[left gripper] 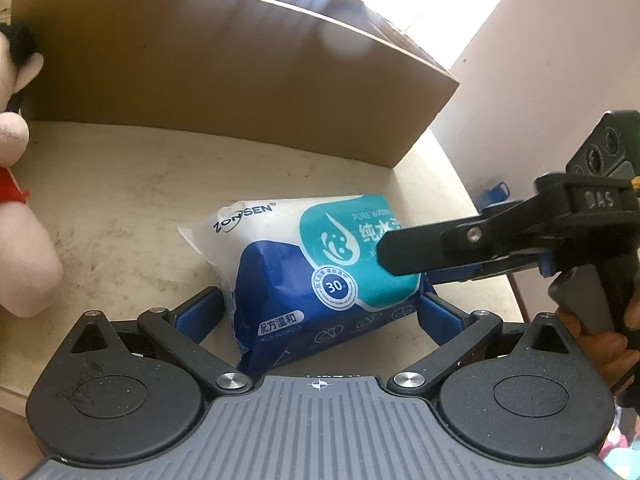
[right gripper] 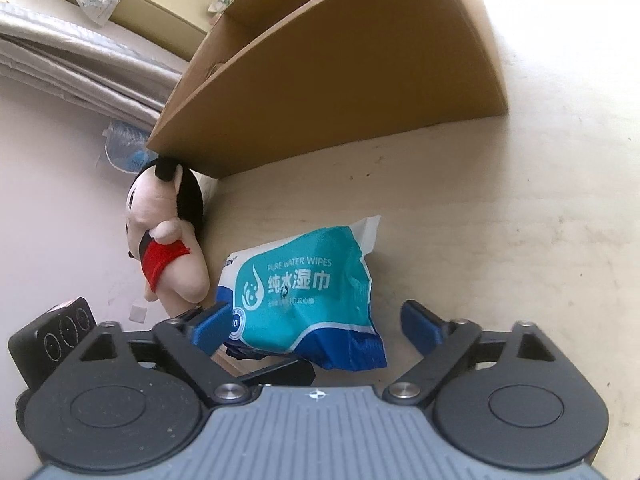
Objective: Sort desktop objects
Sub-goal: 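Close the right gripper on the wet-wipes pack, then lift the wet-wipes pack with the right gripper and carry it toward the box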
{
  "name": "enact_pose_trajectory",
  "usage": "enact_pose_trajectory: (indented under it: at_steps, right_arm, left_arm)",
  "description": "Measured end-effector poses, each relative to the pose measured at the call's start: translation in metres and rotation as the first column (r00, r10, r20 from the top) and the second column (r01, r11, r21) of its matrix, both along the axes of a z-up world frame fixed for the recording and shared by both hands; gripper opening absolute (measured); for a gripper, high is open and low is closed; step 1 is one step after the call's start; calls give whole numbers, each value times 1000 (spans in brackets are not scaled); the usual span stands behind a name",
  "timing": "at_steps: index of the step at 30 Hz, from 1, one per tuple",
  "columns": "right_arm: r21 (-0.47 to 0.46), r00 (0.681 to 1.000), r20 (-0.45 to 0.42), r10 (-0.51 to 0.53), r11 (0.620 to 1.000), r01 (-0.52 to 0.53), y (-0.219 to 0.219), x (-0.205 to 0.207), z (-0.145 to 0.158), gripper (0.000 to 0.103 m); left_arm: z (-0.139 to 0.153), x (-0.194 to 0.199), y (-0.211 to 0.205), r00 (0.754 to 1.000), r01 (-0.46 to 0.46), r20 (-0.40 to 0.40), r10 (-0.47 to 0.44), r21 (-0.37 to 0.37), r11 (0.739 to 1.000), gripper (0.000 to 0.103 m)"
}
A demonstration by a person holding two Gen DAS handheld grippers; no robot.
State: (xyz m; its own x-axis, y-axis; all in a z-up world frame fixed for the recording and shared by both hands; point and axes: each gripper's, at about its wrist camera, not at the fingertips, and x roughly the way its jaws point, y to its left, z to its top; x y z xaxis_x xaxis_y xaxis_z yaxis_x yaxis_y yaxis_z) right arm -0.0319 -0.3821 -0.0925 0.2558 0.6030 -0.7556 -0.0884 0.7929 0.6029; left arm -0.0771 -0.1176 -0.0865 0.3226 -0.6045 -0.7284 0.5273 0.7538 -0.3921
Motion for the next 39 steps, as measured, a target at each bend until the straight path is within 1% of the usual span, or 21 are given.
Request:
enact_pose_trajectory:
  at_steps: [3, 4, 7, 13, 19, 20, 21, 22, 23, 24, 25, 28, 29, 34, 36, 39]
  right_arm:
    - [19, 1000, -5, -3, 1000, 4, 2, -2, -5, 78]
    - [24, 1000, -3, -3, 1000, 3, 3, -2, -6, 77]
    - [28, 1000, 9, -13, 1000, 13, 3, -1, -5, 76]
    - [41, 1000, 15, -13, 999, 13, 5, 3, -7, 75]
    - [22, 998, 56, -5, 1000, 4, 8, 1, -3, 72]
    - [19, 998, 61, -3, 1000, 1, 9, 0, -2, 72]
    - [18, 998, 64, -2, 1000, 1, 9, 0, -1, 71]
    - [17, 998, 64, -3, 1000, 2, 9, 0, -1, 71]
    - [18, 998, 61, -4, 1000, 3, 8, -1, -1, 70]
    - [20, 998, 60, -5, 1000, 4, 8, -1, 0, 69]
    - [20, 998, 61, -3, 1000, 1, 8, -1, 0, 69]
    - [2, 997, 76, 11, 1000, -12, 11, -2, 4, 69]
    - [-4, 997, 80, 15, 1000, -15, 11, -2, 5, 69]
    - [-24, 994, 104, 28, 999, -26, 13, -4, 10, 69]
    - [-27, 993, 113, 29, 999, -26, 13, -5, 12, 69]
    - [-29, 993, 117, 31, 999, -28, 13, -5, 14, 69]
  left_arm:
    - [0, -3, -5, 1000, 12, 5, -12, 20, 1000, 103]
    - [0, -4, -7, 1000, 16, 8, -16, 26, 1000, 103]
    - [-1, -7, -11, 1000, 18, 13, -19, 36, 999, 103]
    - [-4, -11, -14, 1000, 10, 4, -10, 24, 1000, 103]
    - [-4, -16, -24, 1000, -2, 5, 2, 49, 999, 102]
    - [-3, -1, -27, 1000, 0, 7, 0, 57, 998, 102]
    - [-2, -2, -29, 1000, 3, 9, -3, 64, 998, 102]
    - [5, 29, -5, 1000, 6, 12, -6, 70, 998, 102]
    - [25, 44, 20, 1000, 8, 16, -10, 75, 997, 102]
    - [26, 43, 19, 1000, 11, 21, -13, 80, 997, 102]
    - [36, 43, 33, 1000, 13, 25, -15, 84, 996, 102]
    - [37, 44, 35, 999, 18, 34, -22, 92, 996, 101]
    - [26, 51, 25, 999, 19, 35, -22, 95, 995, 101]
    - [24, 49, 20, 999, 26, 45, -31, 102, 994, 99]
    - [25, 47, 20, 998, 29, 55, -35, 111, 993, 97]
    - [27, 45, 20, 997, 36, 70, -44, 123, 992, 97]
